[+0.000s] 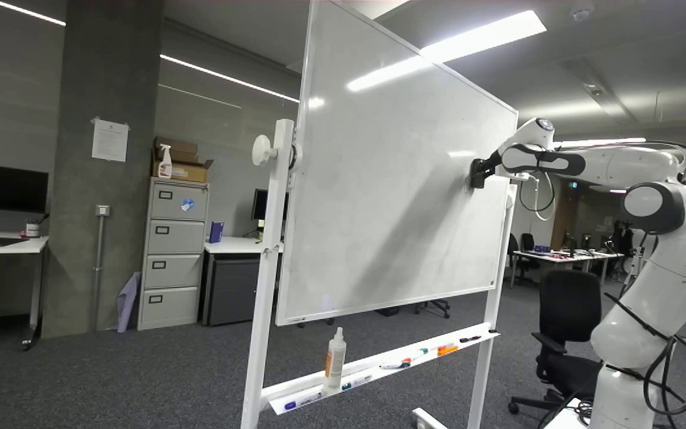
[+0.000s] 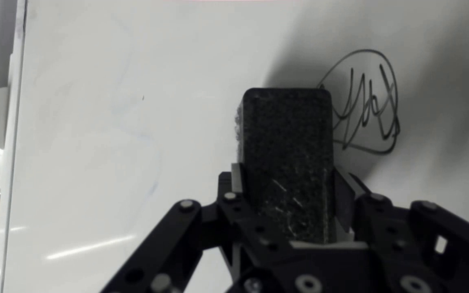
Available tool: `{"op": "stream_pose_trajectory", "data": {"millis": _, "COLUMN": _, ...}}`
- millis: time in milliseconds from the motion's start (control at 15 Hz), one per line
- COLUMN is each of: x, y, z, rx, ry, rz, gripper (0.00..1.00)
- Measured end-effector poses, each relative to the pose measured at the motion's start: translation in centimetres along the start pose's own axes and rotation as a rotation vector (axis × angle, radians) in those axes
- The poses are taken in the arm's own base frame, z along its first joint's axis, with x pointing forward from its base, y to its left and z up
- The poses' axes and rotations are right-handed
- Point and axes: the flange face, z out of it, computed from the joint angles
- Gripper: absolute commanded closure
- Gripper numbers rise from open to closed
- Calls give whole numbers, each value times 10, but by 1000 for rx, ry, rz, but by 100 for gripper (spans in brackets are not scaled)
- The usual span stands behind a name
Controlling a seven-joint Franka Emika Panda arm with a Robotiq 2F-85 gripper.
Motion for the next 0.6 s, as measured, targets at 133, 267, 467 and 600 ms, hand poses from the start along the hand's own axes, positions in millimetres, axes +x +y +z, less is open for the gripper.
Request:
{"op": "stream_pose_trajectory", "data": {"millis": 133, "x": -4, "y": -2, "z": 1, "rx": 5, "ry": -9, "rz": 1, "gripper": 45}}
{"op": "stream_pose_trajectory", "data": {"millis": 267, "x": -5, "y": -2, "z": 1, "rx": 6, "ry": -11, "rz": 1, "gripper": 45}}
{"op": "stream_pose_trajectory", "data": {"millis": 467, "x": -5, "y": -1, "z": 1, "rx": 5, "ry": -11, "rz": 2, "gripper": 70}}
{"op": "stream_pose_trajectory", "data": {"millis": 600, "x": -6, "y": -2, "z": 0, "rx": 5, "ry": -13, "rz": -3, "gripper": 70}}
